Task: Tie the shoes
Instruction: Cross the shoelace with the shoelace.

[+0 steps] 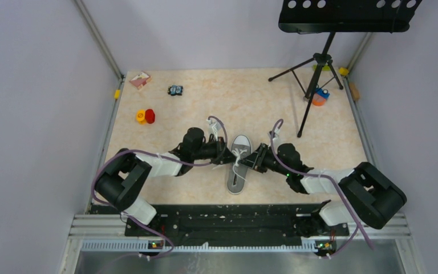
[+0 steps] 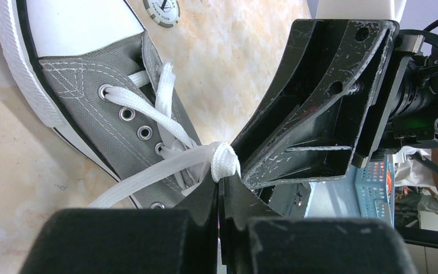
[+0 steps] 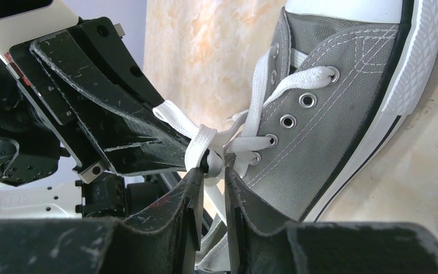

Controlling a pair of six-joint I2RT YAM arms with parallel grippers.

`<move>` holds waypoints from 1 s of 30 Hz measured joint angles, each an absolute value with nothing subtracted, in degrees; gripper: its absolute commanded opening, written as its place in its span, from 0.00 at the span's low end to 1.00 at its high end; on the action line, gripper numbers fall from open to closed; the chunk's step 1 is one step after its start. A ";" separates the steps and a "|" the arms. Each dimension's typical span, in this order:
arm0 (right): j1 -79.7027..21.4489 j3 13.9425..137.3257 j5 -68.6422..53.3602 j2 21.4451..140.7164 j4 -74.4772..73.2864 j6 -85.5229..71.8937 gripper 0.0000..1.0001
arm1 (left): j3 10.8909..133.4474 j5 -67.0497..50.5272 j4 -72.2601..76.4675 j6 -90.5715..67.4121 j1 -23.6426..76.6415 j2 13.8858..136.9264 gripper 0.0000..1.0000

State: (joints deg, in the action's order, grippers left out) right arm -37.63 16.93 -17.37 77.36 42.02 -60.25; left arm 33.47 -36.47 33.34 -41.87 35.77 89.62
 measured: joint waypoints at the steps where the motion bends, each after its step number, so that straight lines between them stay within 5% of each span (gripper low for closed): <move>1: -37.63 16.93 -17.37 77.38 42.02 -60.25 0.22 | 33.47 -36.47 33.34 -41.85 35.77 89.62 0.00; 8: -37.63 17.06 -17.30 77.38 42.06 -60.16 0.00 | 33.47 -36.32 33.17 -41.78 35.75 89.62 0.00; 24: -37.63 17.37 -15.00 76.99 38.98 -59.13 0.00 | 33.47 -36.40 31.51 -40.42 35.66 89.62 0.01; 30: -37.63 17.37 -14.55 76.88 38.89 -58.57 0.00 | 34.44 -36.47 28.91 -39.55 35.68 89.62 0.13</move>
